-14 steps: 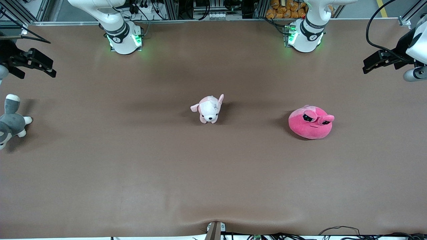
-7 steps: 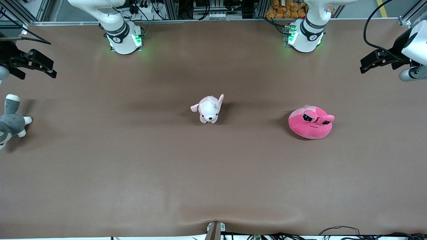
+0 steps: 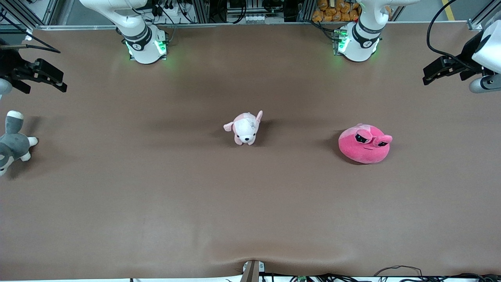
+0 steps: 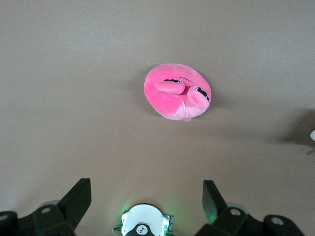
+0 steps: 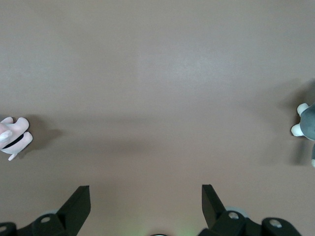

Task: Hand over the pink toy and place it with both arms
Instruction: 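Move the left gripper out toward the pink plush toy, then lower the left gripper onto the pink plush while the right gripper moves out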

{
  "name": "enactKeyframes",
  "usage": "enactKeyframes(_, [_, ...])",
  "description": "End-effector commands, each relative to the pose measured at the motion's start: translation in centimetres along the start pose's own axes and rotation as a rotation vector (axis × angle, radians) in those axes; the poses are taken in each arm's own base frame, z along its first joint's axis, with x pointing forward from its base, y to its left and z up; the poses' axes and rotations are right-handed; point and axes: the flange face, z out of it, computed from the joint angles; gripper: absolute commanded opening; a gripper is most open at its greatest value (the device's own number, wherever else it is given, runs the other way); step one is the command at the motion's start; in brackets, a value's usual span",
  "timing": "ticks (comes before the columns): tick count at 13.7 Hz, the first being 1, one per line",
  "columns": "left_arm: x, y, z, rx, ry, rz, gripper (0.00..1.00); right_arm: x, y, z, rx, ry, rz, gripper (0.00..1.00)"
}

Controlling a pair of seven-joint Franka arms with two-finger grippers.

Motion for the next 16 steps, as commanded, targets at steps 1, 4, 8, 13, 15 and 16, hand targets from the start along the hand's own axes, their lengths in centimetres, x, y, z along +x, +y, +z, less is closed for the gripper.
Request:
enactKeyframes(1, [-0.5, 0.0, 0.3, 0.004, 0.014, -0.001, 1.00, 0.1, 0.1, -0.3, -0.004, 0.000, 0.008, 1.00])
enactKeyframes(4, [-0.6, 0.0, 0.6, 0.001, 0.023, 0.000, 1.00, 0.8, 0.3, 0.3, -0.016, -0.003, -0.006, 1.00])
enactKeyframes(8, [-0.9, 0.1, 1.3, 0.003, 0.034, 0.001, 1.00, 2.0, 0.5, 2.1, -0.020, -0.035, -0.003, 1.00])
enactKeyframes(13, [-1.0, 0.3, 2.1, 0.003, 0.041, 0.006, 1.00, 2.0, 0.9, 1.2, -0.020, -0.017, 0.006, 1.00])
enactKeyframes(15, [-1.2, 0.4, 2.6, 0.006, 0.034, -0.002, 1.00, 2.3, 1.8, 1.7, -0.018, -0.024, 0.024, 1.00])
enactKeyframes(16, [-1.2, 0.4, 3.0, 0.006, 0.032, -0.002, 1.00, 2.4, 2.3, 1.9, -0.018, -0.029, 0.032, 1.00])
